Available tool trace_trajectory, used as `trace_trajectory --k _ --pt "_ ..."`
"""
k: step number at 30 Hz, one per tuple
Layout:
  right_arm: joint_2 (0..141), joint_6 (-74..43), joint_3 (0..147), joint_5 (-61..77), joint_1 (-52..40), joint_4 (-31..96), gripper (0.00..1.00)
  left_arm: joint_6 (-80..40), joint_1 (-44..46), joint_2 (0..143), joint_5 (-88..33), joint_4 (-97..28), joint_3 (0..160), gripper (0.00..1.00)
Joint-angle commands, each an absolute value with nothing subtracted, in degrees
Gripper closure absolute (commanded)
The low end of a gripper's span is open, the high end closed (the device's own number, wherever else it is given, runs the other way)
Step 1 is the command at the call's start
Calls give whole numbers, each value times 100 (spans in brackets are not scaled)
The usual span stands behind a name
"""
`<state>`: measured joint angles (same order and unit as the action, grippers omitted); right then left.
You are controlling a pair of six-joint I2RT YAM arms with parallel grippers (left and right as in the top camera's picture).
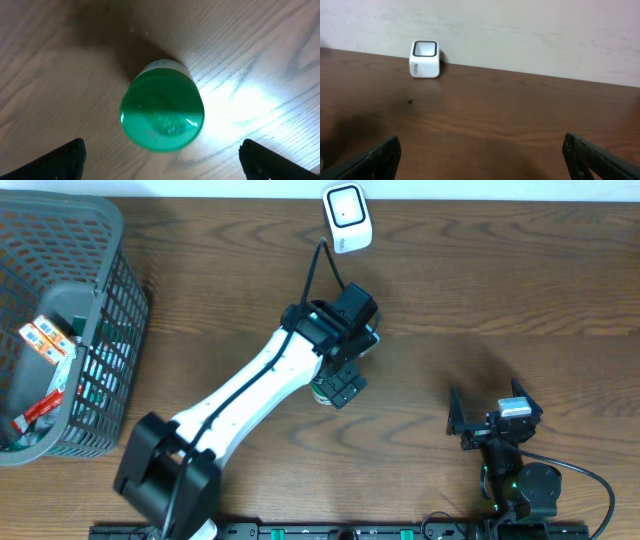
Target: Scan the item barcode
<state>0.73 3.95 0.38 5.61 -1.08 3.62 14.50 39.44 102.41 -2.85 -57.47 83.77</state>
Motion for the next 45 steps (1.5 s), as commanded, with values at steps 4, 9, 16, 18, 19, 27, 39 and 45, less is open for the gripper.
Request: trace_trajectory --k 4,9,16,18,19,27,39,45 --pt "67 327 32 589 -169 377 1 2010 3553 10615 -902 -5752 8309 2" --pt "64 327 32 589 -169 377 1 2185 3347 10748 -1619 -5638 8261 2" --pt "67 327 32 591 -169 377 1 2182 3301 10748 -1756 -5325 8073 2" --pt "67 327 32 589 -169 377 1 2182 3301 10748 -1754 -5328 8031 1" --pt "64 327 32 589 -169 377 1 2182 3301 10748 -1754 -5328 8005 1" --pt "64 327 32 589 -169 377 1 2182 3301 10748 -1752 -5105 7653 2" --pt "64 327 32 591 -169 377 1 1758 3306 10748 -1756 -5061 7649 36" --pt "67 327 32 589 -169 379 1 1518 3306 10748 -1752 -5028 7651 20"
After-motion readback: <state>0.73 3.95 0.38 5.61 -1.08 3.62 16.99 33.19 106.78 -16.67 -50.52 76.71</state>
